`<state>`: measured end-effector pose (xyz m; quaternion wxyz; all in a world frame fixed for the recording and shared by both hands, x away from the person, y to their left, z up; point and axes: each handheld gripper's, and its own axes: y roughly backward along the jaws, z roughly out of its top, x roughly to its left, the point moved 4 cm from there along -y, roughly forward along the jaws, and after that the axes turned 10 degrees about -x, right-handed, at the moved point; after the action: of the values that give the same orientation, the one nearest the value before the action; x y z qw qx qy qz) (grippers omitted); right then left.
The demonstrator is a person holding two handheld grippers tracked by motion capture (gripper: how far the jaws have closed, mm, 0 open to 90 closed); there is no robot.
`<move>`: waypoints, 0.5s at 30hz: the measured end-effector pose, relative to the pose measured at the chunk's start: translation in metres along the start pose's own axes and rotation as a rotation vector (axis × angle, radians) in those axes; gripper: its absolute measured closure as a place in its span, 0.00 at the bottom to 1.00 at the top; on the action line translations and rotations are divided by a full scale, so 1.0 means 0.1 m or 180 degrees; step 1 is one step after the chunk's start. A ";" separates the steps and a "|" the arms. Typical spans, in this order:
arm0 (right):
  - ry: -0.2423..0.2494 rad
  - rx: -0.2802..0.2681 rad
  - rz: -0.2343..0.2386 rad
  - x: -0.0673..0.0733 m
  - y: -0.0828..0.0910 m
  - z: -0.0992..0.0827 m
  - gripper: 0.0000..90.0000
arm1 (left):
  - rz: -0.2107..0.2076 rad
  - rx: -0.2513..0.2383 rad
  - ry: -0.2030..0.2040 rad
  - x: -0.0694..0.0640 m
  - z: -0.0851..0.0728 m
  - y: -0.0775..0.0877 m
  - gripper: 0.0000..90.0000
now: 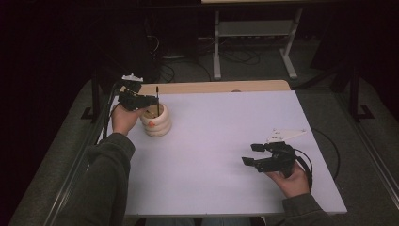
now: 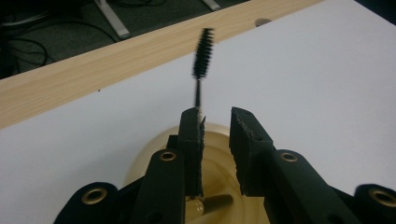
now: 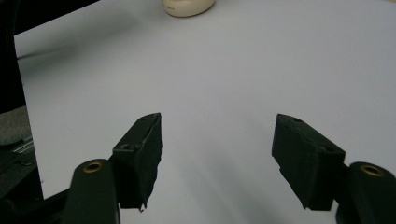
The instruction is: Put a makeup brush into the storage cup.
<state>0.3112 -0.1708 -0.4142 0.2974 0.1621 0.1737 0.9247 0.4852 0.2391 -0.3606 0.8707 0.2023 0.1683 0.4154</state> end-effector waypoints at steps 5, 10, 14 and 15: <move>-0.0011 -0.0003 -0.0032 0.00 0.00 0.00 0.35 | -0.0092 -0.0008 -0.0038 -0.07 -0.02 0.06 0.80; -0.0018 -0.0012 -0.0075 -0.01 0.01 0.01 0.35 | -0.0140 0.0025 -0.0044 -0.09 -0.07 0.11 0.76; -0.0011 0.0000 -0.0104 -0.02 0.01 0.00 0.35 | -0.0171 0.0054 -0.0096 -0.11 -0.11 0.13 0.75; -0.0039 0.0010 -0.0108 -0.02 0.01 0.00 0.35 | -0.0192 0.0062 -0.0108 -0.12 -0.12 0.14 0.75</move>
<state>0.3124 -0.1730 -0.4142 0.3138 0.1653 0.1760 0.9183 0.4632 0.2398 -0.3628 0.8836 0.2127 0.1635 0.3838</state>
